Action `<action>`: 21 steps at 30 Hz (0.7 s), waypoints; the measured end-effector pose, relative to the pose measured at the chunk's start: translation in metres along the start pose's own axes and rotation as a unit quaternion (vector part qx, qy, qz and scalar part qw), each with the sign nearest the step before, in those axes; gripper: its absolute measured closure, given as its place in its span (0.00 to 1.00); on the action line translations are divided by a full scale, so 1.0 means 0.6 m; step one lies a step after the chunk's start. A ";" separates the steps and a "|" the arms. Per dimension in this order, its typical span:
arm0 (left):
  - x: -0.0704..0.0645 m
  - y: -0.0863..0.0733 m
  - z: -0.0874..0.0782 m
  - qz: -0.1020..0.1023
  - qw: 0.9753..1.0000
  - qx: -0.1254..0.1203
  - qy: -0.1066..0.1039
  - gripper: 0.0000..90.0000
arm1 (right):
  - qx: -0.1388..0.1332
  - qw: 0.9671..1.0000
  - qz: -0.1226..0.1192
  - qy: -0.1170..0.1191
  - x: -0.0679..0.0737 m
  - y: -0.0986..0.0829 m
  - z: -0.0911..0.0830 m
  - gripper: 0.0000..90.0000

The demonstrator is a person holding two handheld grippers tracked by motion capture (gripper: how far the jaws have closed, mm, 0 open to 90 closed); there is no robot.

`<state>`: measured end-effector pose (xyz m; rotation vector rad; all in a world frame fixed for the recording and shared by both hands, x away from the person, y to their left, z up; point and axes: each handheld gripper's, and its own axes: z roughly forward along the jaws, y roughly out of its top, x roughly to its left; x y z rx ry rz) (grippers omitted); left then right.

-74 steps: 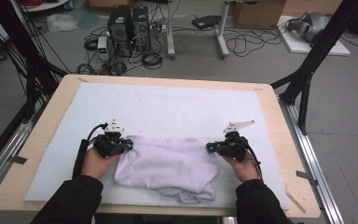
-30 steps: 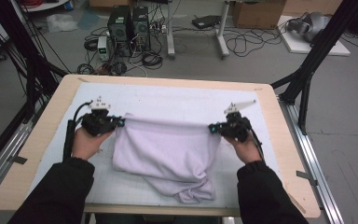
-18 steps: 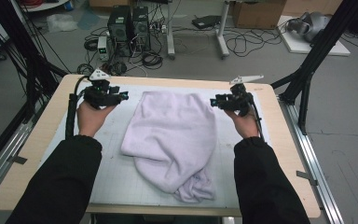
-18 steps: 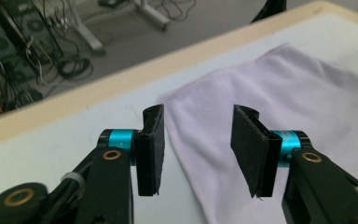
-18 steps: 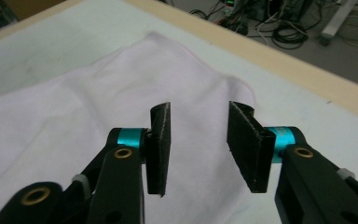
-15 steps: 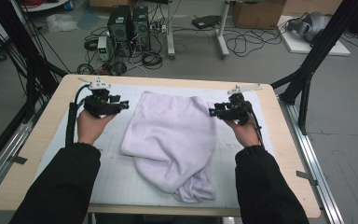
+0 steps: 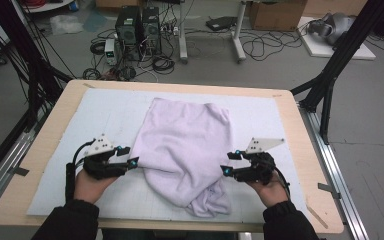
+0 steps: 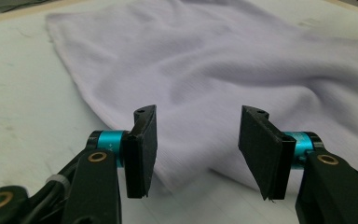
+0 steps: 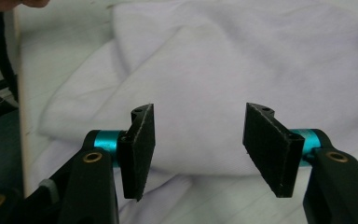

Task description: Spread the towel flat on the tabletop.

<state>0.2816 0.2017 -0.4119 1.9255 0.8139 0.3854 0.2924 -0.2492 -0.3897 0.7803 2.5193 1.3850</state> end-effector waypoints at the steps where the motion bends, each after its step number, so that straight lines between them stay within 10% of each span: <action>1: -0.006 -0.008 -0.001 0.000 1.000 0.001 -0.009 0.53 | -0.005 1.000 0.001 0.001 0.011 -0.009 -0.001 0.47; 13: -0.049 -0.046 0.031 0.035 0.996 0.048 -0.072 0.66 | 0.015 0.997 -0.018 0.074 0.061 -0.052 0.041 0.57; 21: -0.065 -0.040 0.068 0.063 0.992 0.086 -0.068 0.64 | 0.057 0.996 -0.034 0.056 0.070 -0.059 0.078 0.57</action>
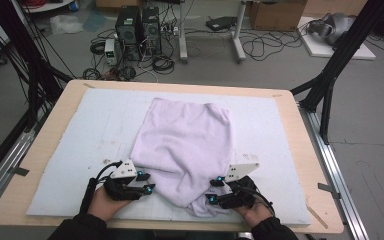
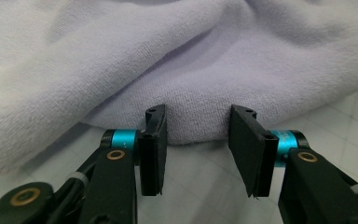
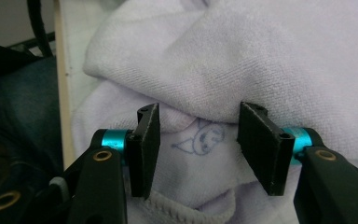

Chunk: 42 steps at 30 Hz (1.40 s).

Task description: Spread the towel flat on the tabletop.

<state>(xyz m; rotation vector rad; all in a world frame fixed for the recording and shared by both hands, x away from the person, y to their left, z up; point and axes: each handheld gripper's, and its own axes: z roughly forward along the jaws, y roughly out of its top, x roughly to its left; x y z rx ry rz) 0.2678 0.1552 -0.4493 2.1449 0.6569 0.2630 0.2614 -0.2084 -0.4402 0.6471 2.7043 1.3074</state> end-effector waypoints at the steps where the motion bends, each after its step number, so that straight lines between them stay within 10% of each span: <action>1: -0.001 0.003 0.001 0.000 1.000 0.004 0.007 0.66 | 0.002 1.000 -0.005 -0.005 0.001 0.000 0.003 0.61; 7: 0.003 0.015 0.005 0.008 1.000 0.024 0.008 0.92 | 0.006 1.000 0.012 -0.008 -0.013 0.004 0.003 0.92; 17: 0.020 0.048 -0.041 -0.028 0.998 -0.035 0.033 0.96 | -0.023 1.000 0.004 -0.007 -0.025 0.035 -0.030 0.96; 24: 0.077 0.116 -0.007 -0.054 0.994 -0.023 0.096 0.96 | -0.040 0.997 0.032 -0.062 -0.094 0.073 -0.040 0.96; 31: 0.122 0.135 0.059 -0.078 0.991 0.031 0.100 0.95 | 0.007 0.991 0.121 -0.052 -0.173 0.045 0.011 0.94; 42: 0.098 0.096 -0.023 -0.074 0.995 -0.021 0.070 0.77 | -0.076 0.992 0.082 -0.066 -0.126 0.040 -0.083 0.75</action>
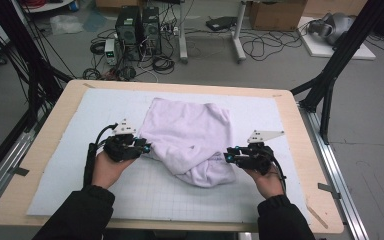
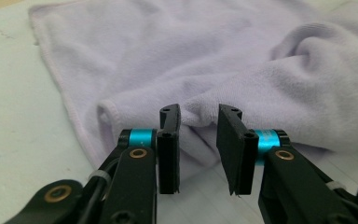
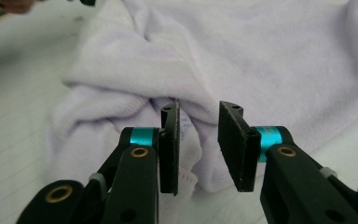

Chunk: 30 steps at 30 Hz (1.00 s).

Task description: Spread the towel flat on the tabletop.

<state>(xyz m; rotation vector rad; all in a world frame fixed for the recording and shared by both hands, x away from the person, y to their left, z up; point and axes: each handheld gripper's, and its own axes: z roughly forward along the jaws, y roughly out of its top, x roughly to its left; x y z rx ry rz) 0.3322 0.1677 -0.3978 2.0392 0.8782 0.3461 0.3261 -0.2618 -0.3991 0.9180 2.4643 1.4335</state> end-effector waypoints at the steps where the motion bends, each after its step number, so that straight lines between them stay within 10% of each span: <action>1: -0.004 -0.010 -0.004 -0.004 1.000 0.001 -0.009 0.77 | -0.007 1.000 -0.004 0.006 0.009 -0.001 -0.007 0.74; 9: -0.036 -0.069 -0.002 0.009 0.997 0.028 -0.066 0.74 | 0.027 0.996 -0.074 0.050 0.092 -0.041 0.006 0.64; 18: -0.058 -0.049 0.039 0.017 0.994 0.047 -0.099 0.59 | 0.088 0.990 -0.099 0.046 0.102 -0.064 0.050 0.54; 25: -0.068 -0.035 0.062 0.026 0.995 0.039 -0.089 0.92 | 0.102 0.988 -0.107 0.038 0.103 -0.056 0.073 0.84; 30: -0.061 -0.034 0.012 0.022 0.996 0.006 -0.082 0.94 | 0.091 0.989 -0.101 0.059 0.105 -0.046 0.060 0.90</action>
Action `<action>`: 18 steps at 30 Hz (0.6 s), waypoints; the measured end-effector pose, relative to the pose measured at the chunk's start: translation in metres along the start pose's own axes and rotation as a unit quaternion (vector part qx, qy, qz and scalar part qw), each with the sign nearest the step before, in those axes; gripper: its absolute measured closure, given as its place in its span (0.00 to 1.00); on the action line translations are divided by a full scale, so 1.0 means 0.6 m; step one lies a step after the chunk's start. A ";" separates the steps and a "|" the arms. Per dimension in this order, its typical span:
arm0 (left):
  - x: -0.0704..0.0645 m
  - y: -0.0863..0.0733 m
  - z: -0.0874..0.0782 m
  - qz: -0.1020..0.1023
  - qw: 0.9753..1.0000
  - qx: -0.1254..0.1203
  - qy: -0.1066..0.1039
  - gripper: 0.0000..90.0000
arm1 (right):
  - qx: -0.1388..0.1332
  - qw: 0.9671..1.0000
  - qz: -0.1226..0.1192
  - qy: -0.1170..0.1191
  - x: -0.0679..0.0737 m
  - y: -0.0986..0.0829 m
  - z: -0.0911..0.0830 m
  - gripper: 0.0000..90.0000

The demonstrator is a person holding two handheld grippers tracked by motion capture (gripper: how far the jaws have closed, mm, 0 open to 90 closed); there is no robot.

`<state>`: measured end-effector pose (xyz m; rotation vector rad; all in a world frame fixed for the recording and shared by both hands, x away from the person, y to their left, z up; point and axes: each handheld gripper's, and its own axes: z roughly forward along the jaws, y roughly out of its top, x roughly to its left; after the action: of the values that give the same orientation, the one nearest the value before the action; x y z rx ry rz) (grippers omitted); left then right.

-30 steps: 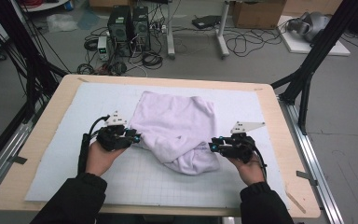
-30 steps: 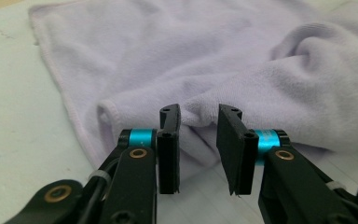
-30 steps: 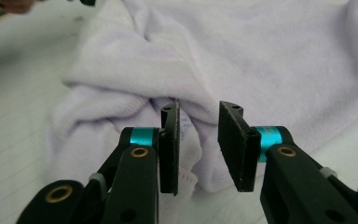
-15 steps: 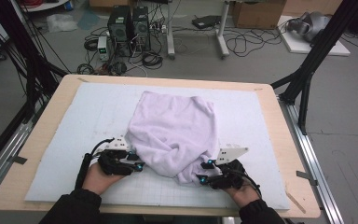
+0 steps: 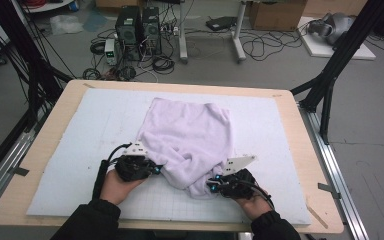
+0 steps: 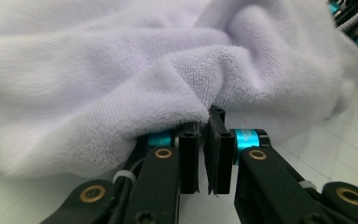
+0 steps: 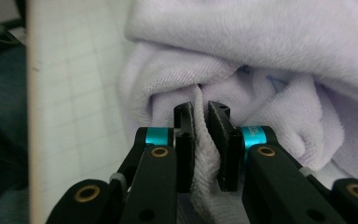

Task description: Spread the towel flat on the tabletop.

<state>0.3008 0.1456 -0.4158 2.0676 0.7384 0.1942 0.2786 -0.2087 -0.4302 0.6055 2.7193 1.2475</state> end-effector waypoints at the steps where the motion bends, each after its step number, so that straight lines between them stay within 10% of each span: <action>1: -0.003 0.001 -0.016 0.002 1.000 -0.010 0.005 0.94 | -0.008 1.000 0.002 0.006 0.002 0.004 -0.007 0.90; 11: -0.042 0.042 -0.157 0.028 0.996 -0.084 0.012 0.94 | -0.098 0.994 -0.033 0.040 0.053 0.082 -0.091 0.91; 18: 0.018 0.058 -0.065 -0.012 0.999 -0.014 0.033 0.93 | -0.069 0.997 0.013 -0.007 -0.015 0.081 -0.063 0.90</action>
<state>0.3090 0.1652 -0.3671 2.0320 0.7960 0.2587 0.2931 -0.2105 -0.3698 0.6334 2.5937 1.4180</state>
